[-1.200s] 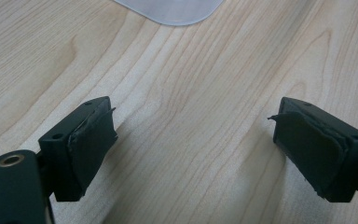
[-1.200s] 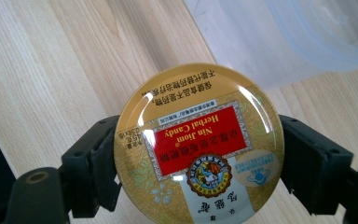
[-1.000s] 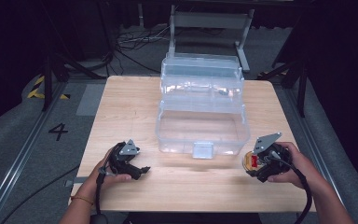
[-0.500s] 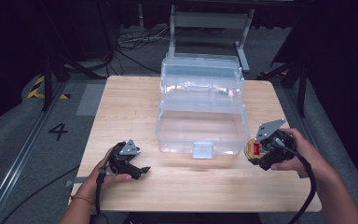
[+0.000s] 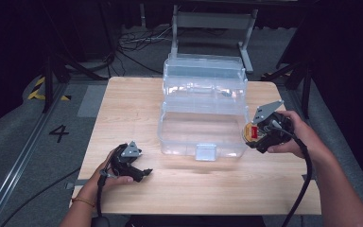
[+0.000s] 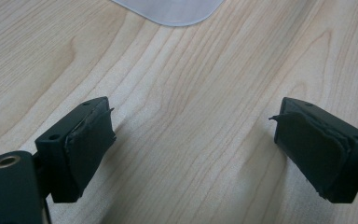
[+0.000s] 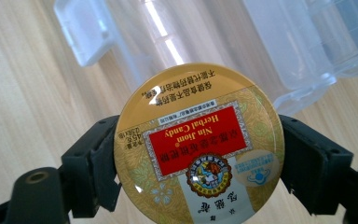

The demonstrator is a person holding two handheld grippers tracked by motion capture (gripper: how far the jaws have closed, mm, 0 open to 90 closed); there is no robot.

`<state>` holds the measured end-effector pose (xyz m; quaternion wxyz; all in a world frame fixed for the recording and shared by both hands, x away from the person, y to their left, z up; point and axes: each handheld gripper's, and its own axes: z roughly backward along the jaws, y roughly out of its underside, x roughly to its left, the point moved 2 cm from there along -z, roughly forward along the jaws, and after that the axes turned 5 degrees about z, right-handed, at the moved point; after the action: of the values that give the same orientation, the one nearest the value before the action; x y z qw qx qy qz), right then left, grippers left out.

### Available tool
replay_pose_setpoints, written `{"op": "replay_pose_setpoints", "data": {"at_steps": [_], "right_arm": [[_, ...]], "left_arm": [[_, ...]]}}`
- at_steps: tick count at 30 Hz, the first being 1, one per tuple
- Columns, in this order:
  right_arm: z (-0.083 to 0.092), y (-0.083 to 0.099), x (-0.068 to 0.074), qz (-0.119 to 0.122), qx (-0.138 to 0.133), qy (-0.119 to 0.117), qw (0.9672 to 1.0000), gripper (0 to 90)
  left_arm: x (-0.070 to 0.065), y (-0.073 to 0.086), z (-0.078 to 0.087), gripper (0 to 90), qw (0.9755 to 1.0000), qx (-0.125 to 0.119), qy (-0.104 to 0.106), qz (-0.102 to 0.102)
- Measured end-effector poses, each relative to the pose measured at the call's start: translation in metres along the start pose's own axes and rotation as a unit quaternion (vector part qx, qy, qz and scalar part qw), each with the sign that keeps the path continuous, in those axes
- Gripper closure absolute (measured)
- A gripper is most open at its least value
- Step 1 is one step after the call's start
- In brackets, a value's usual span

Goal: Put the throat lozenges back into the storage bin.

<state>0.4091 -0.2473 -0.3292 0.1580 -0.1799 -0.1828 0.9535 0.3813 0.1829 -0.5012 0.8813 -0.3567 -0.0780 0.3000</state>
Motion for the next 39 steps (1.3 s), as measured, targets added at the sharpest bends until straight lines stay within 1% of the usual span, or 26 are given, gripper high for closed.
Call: {"op": "replay_pose_setpoints", "data": {"at_steps": [1,7,9,12,14,16,18,20,22,24,25,26,27,29,31,33,37,39], "right_arm": [[-0.001,-0.002,-0.003,0.002,0.001,0.003,1.0000,20.5],[-0.011,-0.012,-0.017,0.000,0.009,-0.001,1.0000,20.5],[-0.014,-0.016,-0.019,0.001,0.009,-0.001,1.0000,20.5],[-0.021,-0.020,-0.024,0.003,0.011,-0.007,0.9999,20.5],[-0.026,-0.022,-0.025,-0.002,0.010,-0.016,0.9998,20.5],[-0.032,-0.025,-0.026,0.005,0.013,-0.017,0.9998,20.5],[-0.037,-0.028,-0.027,0.005,0.016,-0.022,0.9996,20.5],[-0.042,-0.029,-0.027,0.011,0.016,-0.024,0.9995,20.5],[-0.048,-0.031,-0.027,0.010,0.018,-0.031,0.9993,20.5],[-0.051,-0.032,-0.026,0.012,0.022,-0.029,0.9993,20.5],[-0.056,-0.033,-0.026,0.014,0.028,-0.030,0.9990,20.5],[-0.058,-0.033,-0.026,0.015,0.031,-0.034,0.9988,20.5],[-0.062,-0.032,-0.027,0.013,0.037,-0.040,0.9984,20.5],[-0.066,-0.030,-0.027,0.008,0.037,-0.041,0.9984,20.5],[-0.069,-0.028,-0.028,0.009,0.039,-0.045,0.9982,20.5],[-0.072,-0.026,-0.028,0.005,0.042,-0.043,0.9982,20.5],[-0.077,-0.024,-0.030,0.003,0.047,-0.048,0.9978,20.5],[-0.080,-0.023,-0.030,0.008,0.052,-0.045,0.9976,20.5]], "left_arm": [[0.000,0.000,0.000,11.9,1.0000,0.000,0.000,0.000],[0.000,0.000,0.000,11.9,1.0000,0.000,0.000,0.000],[0.000,0.000,0.000,11.9,1.0000,0.000,0.000,0.000],[0.000,0.000,0.000,11.9,1.0000,0.000,0.001,0.000],[0.000,0.000,0.000,11.9,1.0000,0.000,0.000,0.000],[0.000,0.000,0.000,11.8,1.0000,0.000,0.000,0.000],[0.000,0.000,0.000,11.9,1.0000,0.000,0.000,0.000],[0.000,0.000,0.000,11.8,1.0000,0.000,0.000,0.000],[0.000,0.000,0.000,11.9,1.0000,0.000,0.000,0.000],[0.000,0.000,0.000,11.9,1.0000,0.000,0.000,0.000],[0.000,0.000,0.000,11.9,1.0000,0.000,0.000,0.000],[0.000,0.000,0.000,11.9,1.0000,0.000,0.000,0.000],[0.000,0.000,0.000,11.9,1.0000,0.000,0.000,0.000],[0.000,0.000,0.000,11.9,1.0000,0.000,0.000,0.000],[0.000,0.000,0.000,11.9,1.0000,0.000,0.001,0.000],[0.000,0.000,0.000,11.9,1.0000,0.000,0.001,0.000],[0.000,0.000,0.000,11.8,1.0000,0.000,0.001,0.000],[0.000,0.000,0.000,11.8,1.0000,0.000,0.001,0.000]]}}
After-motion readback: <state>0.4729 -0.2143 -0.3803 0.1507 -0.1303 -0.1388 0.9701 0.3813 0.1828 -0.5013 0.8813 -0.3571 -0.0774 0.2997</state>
